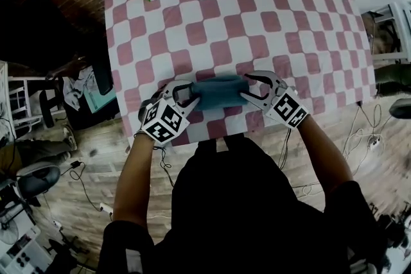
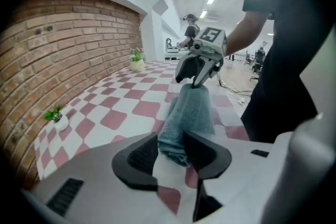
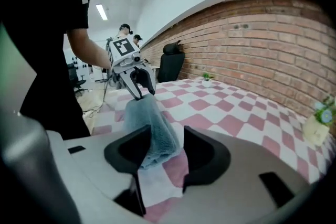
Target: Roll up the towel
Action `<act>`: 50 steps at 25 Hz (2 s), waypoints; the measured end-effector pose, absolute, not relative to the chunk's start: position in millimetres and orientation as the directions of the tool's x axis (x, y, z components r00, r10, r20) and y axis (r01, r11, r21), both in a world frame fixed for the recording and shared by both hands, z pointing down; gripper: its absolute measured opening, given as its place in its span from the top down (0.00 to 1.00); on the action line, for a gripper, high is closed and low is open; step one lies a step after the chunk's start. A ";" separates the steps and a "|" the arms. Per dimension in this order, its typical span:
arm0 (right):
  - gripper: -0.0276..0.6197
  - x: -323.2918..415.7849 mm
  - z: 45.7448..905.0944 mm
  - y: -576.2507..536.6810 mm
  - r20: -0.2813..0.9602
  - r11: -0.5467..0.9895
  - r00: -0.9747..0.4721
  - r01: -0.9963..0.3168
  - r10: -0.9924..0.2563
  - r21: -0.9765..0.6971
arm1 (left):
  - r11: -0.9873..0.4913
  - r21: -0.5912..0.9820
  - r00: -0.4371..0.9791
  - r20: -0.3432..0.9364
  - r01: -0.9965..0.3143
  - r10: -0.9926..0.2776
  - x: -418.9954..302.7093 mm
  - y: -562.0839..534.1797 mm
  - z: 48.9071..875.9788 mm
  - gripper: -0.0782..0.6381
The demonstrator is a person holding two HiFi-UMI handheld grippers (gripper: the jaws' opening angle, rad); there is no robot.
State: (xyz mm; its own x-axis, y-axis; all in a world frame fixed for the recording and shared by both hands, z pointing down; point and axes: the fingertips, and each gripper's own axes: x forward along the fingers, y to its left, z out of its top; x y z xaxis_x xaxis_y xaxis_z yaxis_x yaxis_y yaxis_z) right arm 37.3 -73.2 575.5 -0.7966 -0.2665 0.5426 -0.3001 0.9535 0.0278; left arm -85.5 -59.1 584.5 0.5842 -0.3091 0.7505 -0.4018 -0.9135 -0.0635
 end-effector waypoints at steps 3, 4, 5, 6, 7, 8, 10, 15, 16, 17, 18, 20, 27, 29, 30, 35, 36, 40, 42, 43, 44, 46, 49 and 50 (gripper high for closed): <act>0.67 34.6 578.2 -94.3 0.531 0.900 -0.738 -0.419 -0.417 0.124 | -0.869 -0.116 0.529 0.751 -0.482 -0.394 -90.8 -77.6 588.8 0.69; 0.67 33.5 578.9 -102.5 0.525 0.878 -0.717 -0.457 -0.458 0.142 | -0.854 -0.129 0.510 0.753 -0.504 -0.415 -92.6 -83.0 590.1 0.69; 0.69 32.8 579.8 -110.6 0.521 0.857 -0.697 -0.493 -0.493 0.151 | -0.840 -0.142 0.492 0.754 -0.524 -0.434 -94.3 -88.0 591.0 0.70; 0.69 32.0 581.2 -118.3 0.521 0.838 -0.677 -0.524 -0.520 0.156 | -0.828 -0.152 0.477 0.756 -0.539 -0.449 -95.6 -92.4 591.9 0.71; 0.70 31.0 583.2 -124.9 0.523 0.822 -0.660 -0.548 -0.539 0.156 | -0.820 -0.160 0.465 0.758 -0.549 -0.459 -96.4 -95.8 592.7 0.71; 0.72 29.5 585.4 -130.2 0.527 0.810 -0.646 -0.567 -0.552 0.154 | -0.814 -0.167 0.454 0.760 -0.556 -0.465 -96.7 -98.2 593.5 0.71; 0.75 26.1 588.5 -137.6 0.530 0.790 -0.625 -0.593 -0.573 0.156 | -0.806 -0.188 0.428 0.767 -0.562 -0.478 -96.7 -99.8 595.9 0.71; 0.75 24.6 548.8 -132.3 0.416 0.772 -0.666 -0.615 -0.619 0.163 | -0.782 -0.316 0.315 0.785 -0.537 -0.533 -92.2 -96.7 605.8 0.89; 0.75 22.4 536.0 -122.6 0.390 0.786 -0.695 -0.600 -0.604 0.149 | -0.773 -0.340 0.292 0.784 -0.536 -0.548 -93.1 -97.5 607.7 0.90; 0.77 19.4 526.8 -110.2 0.383 0.805 -0.718 -0.577 -0.581 0.140 | -0.764 -0.350 0.280 0.782 -0.542 -0.557 -94.3 -98.6 608.9 0.90; 0.82 15.9 522.8 -96.4 0.397 0.826 -0.733 -0.545 -0.552 0.142 | -0.759 -0.347 0.277 0.781 -0.551 -0.559 -95.1 -99.5 609.2 0.90; 0.83 9.9 531.0 -73.5 0.451 0.856 -0.734 -0.492 -0.507 0.162 | -0.759 -0.338 0.284 0.781 -0.556 -0.556 -95.2 -99.3 608.7 0.90; 0.87 13.5 588.5 -72.3 0.584 0.815 -0.631 -0.571 -0.512 0.098 | -0.733 -0.274 0.333 0.755 -0.623 -0.565 -97.0 -100.9 600.7 0.90; 0.88 10.8 594.5 -72.2 0.589 0.808 -0.627 -0.584 -0.510 0.078 | -0.689 -0.188 0.406 0.689 -0.700 -0.601 -98.5 -102.9 584.1 0.82; 0.88 10.0 595.6 -72.6 0.588 0.805 -0.627 -0.589 -0.511 0.071 | -0.675 -0.128 0.457 0.643 -0.727 -0.614 -96.9 -101.3 573.8 0.76; 0.88 8.5 595.6 -79.0 0.580 0.793 -0.622 -0.606 -0.526 0.069 | -0.718 -0.069 0.541 0.608 -0.693 -0.581 -76.9 -75.0 566.3 0.69; 0.88 7.0 596.2 -79.0 0.576 0.797 -0.627 -0.600 -0.524 0.071 | -0.718 -0.082 0.522 0.630 -0.692 -0.575 -75.6 -72.6 574.2 0.68; 0.88 6.4 599.9 -77.0 0.578 0.799 -0.616 -0.591 -0.536 0.110 | -0.673 -0.095 0.480 0.630 -0.733 -0.611 -77.8 -71.3 597.6 0.70; 0.88 5.3 602.2 -76.3 0.551 0.793 -0.623 -0.597 -0.555 0.124 | -0.660 -0.116 0.465 0.620 -0.742 -0.632 -76.8 -69.3 601.6 0.70; 0.88 5.6 602.9 -76.3 0.545 0.789 -0.623 -0.601 -0.561 0.125 | -0.656 -0.117 0.458 0.625 -0.746 -0.632 -76.5 -68.9 602.2 0.71; 0.88 6.5 603.2 -76.4 0.545 0.787 -0.621 -0.605 -0.563 0.123 | -0.655 -0.110 0.455 0.634 -0.748 -0.626 -76.2 -69.1 602.4 0.71; 0.88 7.8 602.3 -77.0 0.548 0.790 -0.623 -0.602 -0.557 0.119 | -0.655 -0.091 0.453 0.652 -0.750 -0.608 -75.8 -70.6 601.4 0.70; 0.88 9.1 595.8 -77.0 0.542 0.804 -0.637 -0.579 -0.548 0.132 | -0.646 -0.070 0.451 0.659 -0.760 -0.602 -77.0 -72.7 597.6 0.70; 0.88 9.3 592.2 -76.3 0.538 0.809 -0.644 -0.573 -0.544 0.132 | -0.638 -0.068 0.448 0.656 -0.767 -0.608 -78.2 -73.2 595.2 0.69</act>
